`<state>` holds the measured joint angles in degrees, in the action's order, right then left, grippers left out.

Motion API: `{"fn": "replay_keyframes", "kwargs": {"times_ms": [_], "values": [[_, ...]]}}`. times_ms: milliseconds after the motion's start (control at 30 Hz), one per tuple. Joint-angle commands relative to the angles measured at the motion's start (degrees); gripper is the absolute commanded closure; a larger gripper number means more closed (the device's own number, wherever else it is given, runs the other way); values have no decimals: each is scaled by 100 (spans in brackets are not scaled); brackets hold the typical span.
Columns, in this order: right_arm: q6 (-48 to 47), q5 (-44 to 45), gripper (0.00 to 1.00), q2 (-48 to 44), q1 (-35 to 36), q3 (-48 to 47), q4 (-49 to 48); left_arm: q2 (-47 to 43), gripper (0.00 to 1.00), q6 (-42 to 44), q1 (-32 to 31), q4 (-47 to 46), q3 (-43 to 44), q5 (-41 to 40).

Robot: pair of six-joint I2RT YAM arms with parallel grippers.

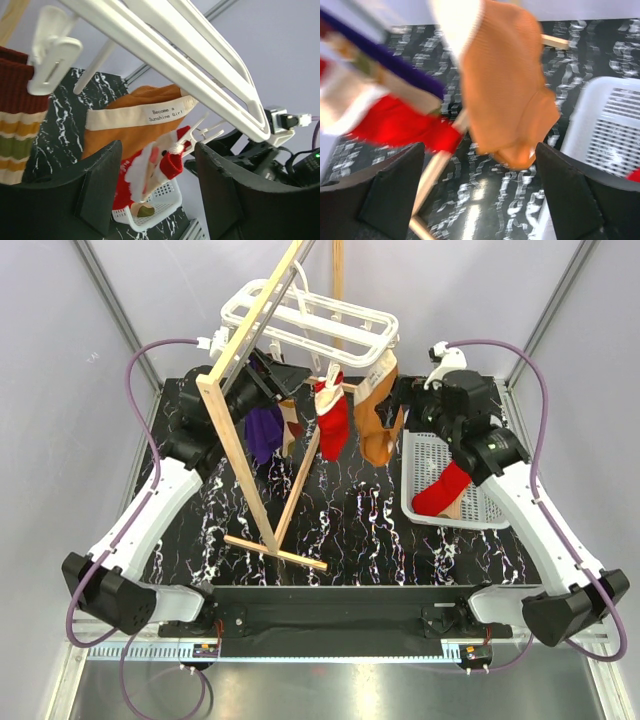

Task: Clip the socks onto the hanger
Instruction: Clamp the sock onto the hanger, then rotate the hanger at the clothesline.

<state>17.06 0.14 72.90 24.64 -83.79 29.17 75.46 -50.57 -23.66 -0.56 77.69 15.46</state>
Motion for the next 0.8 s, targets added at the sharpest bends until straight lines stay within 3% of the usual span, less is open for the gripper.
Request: {"fn": "replay_keyframes", "kwargs": {"times_ms": [0,267,367,500,533,633,767], "values": [[-37,821,0,188,-161,537,-691,-242,35,214,28,188,317,-290],[35,-953,2,1050,-733,873,-2538,-348,36,424,63,91,352,9],[95,-1654,17,1287,-724,759,-2792,-357,36,442,116,100,361,71],[420,-2027,58,1069,-707,1179,-3373,-357,37,320,265,73,326,220],[456,-2062,75,1007,-689,1224,-3383,-357,37,302,318,73,334,290],[570,-2255,96,840,-663,1356,-3322,-357,38,275,345,73,352,343],[588,-2361,100,638,-365,1321,-2952,-357,39,214,362,73,326,387]]}}
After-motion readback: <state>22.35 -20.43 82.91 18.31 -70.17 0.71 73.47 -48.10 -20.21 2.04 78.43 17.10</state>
